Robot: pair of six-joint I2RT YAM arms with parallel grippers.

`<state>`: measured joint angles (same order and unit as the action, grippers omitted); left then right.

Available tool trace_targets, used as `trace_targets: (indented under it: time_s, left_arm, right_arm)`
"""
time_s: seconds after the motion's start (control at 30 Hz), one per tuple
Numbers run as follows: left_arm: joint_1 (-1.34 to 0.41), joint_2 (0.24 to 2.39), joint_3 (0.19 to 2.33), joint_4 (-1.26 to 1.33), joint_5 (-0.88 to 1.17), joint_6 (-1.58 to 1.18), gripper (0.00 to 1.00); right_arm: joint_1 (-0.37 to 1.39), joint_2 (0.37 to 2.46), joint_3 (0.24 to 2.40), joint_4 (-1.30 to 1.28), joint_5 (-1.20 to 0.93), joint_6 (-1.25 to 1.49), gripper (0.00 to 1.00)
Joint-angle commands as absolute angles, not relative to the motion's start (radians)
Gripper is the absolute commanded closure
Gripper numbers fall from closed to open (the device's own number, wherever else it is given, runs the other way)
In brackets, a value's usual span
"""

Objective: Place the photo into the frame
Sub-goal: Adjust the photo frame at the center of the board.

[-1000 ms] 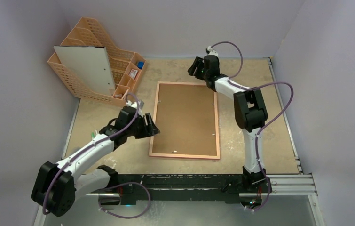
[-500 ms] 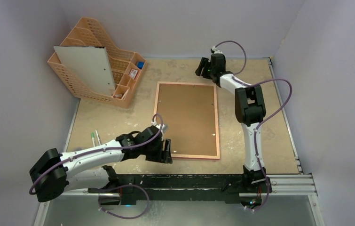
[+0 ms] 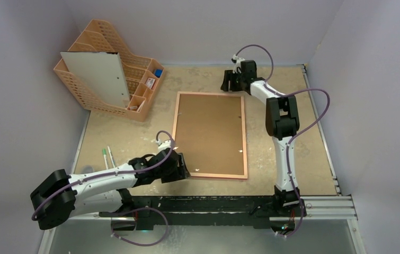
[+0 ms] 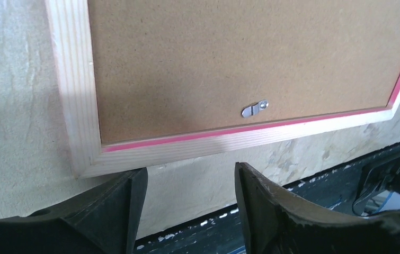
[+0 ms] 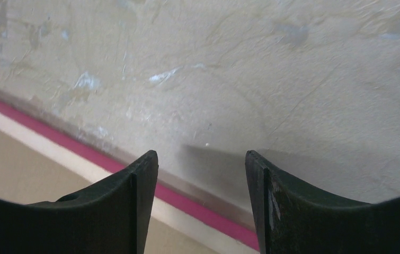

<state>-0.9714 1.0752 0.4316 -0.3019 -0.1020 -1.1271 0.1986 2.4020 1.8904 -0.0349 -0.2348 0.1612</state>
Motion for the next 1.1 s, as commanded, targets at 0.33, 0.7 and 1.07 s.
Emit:
trace_targets:
  time_s: [0.33, 0.7, 1.07]
  left_arm:
    - [-0.754, 1.054, 0.496, -0.2, -0.117, -1.02, 0.34]
    - [-0.634, 1.287, 0.667, -0.065, -0.054, -0.868, 0.34]
    - [-0.555, 1.422, 0.802, -0.069, 0.016, -0.731, 0.34]
  right_arm:
    - [0.092, 2.135, 1.441, 0.085, -0.451, 0.201, 0.39]
    - [0.081, 1.953, 1.14, 0.092, -0.208, 0.397, 0.4]
    - [0.075, 1.766, 0.78, 0.252, -0.206, 0.676, 0.41]
